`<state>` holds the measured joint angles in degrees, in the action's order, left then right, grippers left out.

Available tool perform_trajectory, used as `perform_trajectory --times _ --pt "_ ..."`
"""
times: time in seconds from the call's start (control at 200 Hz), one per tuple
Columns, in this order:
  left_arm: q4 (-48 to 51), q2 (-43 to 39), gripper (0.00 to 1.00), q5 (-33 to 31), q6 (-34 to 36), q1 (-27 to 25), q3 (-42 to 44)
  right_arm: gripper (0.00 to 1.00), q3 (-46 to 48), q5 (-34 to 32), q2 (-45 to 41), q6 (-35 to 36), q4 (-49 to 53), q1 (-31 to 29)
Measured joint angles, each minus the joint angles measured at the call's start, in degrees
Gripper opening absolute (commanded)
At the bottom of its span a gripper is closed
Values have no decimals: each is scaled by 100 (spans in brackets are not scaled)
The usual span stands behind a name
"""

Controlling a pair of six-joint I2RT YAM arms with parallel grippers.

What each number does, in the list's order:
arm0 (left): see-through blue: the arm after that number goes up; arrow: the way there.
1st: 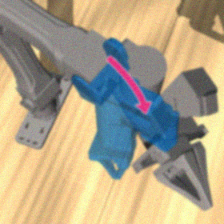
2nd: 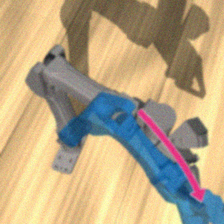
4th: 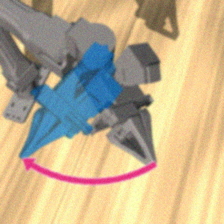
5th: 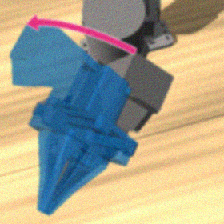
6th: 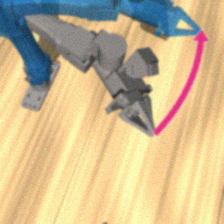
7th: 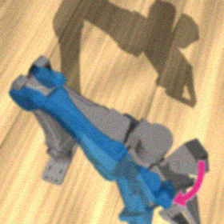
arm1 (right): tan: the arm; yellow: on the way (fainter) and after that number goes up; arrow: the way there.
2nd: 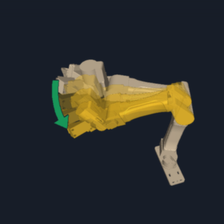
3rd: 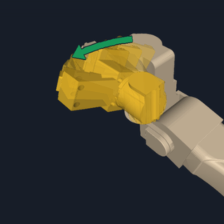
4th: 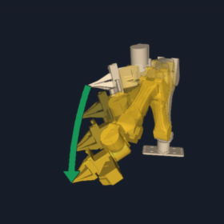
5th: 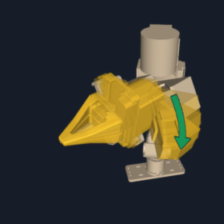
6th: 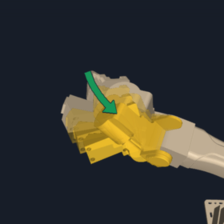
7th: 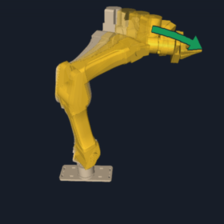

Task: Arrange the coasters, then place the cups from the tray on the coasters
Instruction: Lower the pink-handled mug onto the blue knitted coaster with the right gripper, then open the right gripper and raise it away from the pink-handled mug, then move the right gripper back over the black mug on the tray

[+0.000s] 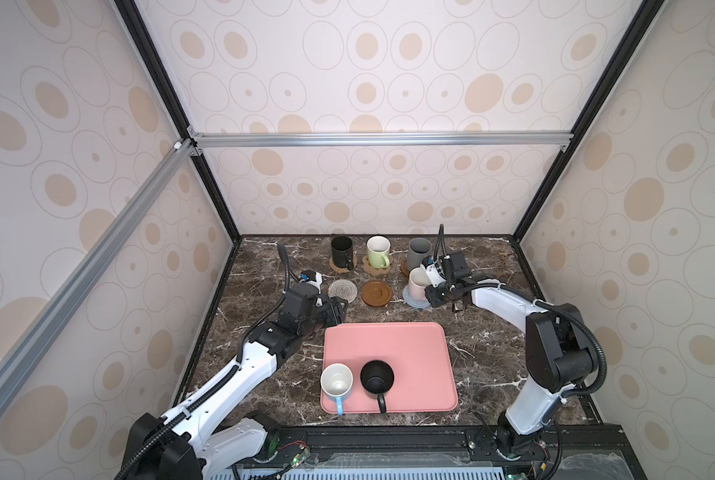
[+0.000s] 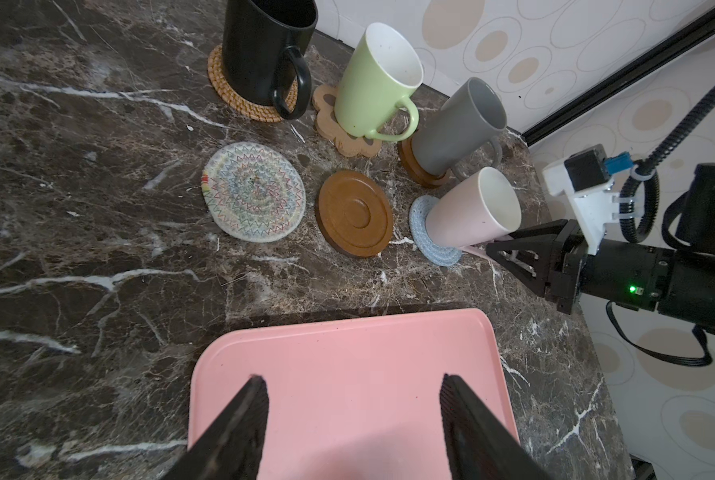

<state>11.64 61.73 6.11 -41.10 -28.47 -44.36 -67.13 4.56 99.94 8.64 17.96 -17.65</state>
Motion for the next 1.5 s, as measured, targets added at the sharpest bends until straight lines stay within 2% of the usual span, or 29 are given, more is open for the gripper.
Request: perform_trajectory --times 0.33,1.221,1.501 --pt "7 -160 67 0 -2 0 61 41 39 39 -393 -87 87 0" --pt "-28 -378 67 17 -2 0 225 49 520 337 -2695 -745 780 -9" --pt "-44 -376 67 28 -2 0 225 50 713 245 -3370 -1019 1217 -461"
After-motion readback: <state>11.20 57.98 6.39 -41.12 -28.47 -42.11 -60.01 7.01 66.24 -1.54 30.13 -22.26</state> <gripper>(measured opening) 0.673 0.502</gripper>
